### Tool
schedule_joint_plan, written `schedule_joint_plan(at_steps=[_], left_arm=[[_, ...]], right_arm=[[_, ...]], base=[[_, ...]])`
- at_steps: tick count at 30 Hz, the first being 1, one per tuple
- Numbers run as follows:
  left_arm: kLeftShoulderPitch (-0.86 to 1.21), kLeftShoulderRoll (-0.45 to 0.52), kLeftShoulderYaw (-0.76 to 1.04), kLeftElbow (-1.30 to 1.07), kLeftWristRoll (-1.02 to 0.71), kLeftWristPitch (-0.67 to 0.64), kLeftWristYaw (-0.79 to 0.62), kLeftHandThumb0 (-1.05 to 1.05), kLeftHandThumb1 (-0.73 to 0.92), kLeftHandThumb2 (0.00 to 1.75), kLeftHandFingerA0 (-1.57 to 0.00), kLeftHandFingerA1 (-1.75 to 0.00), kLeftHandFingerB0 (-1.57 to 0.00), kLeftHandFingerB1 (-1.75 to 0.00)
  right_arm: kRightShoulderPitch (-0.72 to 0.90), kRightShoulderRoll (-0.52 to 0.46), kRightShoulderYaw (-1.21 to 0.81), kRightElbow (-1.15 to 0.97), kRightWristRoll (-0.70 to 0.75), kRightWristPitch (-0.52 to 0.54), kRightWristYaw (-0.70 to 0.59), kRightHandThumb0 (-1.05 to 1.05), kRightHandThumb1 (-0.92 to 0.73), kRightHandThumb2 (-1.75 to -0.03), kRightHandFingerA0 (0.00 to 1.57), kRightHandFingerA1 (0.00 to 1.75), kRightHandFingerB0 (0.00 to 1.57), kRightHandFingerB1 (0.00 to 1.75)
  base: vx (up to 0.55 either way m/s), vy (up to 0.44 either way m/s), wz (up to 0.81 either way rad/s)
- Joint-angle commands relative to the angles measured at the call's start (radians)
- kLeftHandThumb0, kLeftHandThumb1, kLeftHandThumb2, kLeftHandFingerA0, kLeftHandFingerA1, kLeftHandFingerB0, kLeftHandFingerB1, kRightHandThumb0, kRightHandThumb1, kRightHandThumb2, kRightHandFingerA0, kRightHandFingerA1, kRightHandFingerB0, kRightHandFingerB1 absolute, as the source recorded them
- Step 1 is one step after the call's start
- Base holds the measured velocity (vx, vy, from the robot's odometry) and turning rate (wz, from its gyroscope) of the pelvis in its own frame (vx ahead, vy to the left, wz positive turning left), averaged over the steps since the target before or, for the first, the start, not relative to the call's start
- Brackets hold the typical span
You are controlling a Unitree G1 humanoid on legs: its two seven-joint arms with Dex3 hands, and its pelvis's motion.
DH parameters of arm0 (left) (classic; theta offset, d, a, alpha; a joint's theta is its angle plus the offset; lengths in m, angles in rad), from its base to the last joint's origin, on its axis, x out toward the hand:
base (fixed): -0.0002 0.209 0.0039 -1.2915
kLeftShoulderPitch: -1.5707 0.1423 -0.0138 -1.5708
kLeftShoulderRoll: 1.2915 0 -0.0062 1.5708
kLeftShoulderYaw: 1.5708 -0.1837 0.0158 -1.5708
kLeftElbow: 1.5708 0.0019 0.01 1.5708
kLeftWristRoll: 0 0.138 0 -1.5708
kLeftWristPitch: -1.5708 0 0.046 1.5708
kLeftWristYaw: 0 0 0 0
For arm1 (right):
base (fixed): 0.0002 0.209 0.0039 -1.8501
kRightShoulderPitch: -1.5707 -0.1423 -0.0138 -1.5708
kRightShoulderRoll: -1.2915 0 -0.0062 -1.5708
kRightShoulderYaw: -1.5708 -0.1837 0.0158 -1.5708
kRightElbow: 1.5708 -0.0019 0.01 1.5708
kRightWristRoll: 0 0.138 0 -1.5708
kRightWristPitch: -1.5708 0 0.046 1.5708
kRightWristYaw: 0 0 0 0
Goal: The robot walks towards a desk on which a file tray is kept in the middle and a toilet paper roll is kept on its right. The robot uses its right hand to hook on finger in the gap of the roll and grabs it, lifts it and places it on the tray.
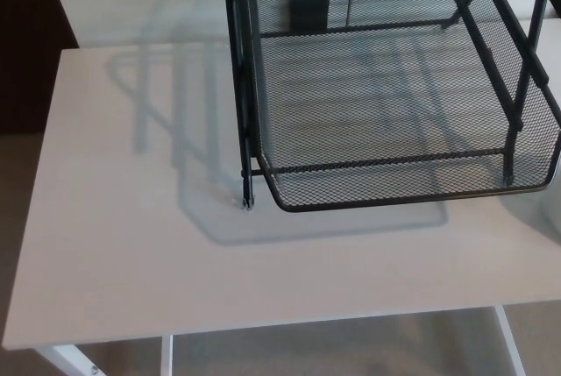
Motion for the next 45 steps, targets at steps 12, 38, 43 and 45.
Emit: schedule_joint_plan(at_steps=[12,38,43,45], left_arm=[[0.035,0.04,0.25,0.074,-0.193,0.017,-0.078,-0.88,0.92,0.74,-0.31,-0.73,-0.1,-0.61],[0.024,0.056,0.184,0.094,-0.16,-0.027,-0.092,-0.87,0.75,1.15,-0.4,-0.71,-0.15,-0.62],[0.025,0.056,0.186,0.094,-0.165,-0.021,-0.082,-0.85,0.74,1.12,-0.37,-0.7,-0.15,-0.6],[0.029,0.059,0.185,0.098,-0.165,-0.022,-0.084,-0.85,0.74,1.12,-0.36,-0.69,-0.14,-0.6]], right_arm=[[-0.31,-0.15,-0.364,-0.182,0.138,-0.225,-0.166,-1.05,-0.51,-0.89,0.5,0.92,0.17,0.62],[-0.107,-0.39,0.171,-0.442,0.056,0.091,0.382,-0.5,-0.54,-0.59,0.13,0.45,0.09,0.19],[-0.096,-0.417,0.247,-0.481,0.025,0.138,0.375,-0.51,-0.55,-0.58,0.12,0.43,0.1,0.25],[-0.07,-0.442,0.282,-0.515,-0.019,0.14,0.371,-0.54,-0.57,-0.62,0.12,0.42,0.09,0.26]], base=[[0.0,0.0,0.0],[0.0,0.0,0.01],[0.0,0.0,0.0],[0.0,0.0,0.0]])
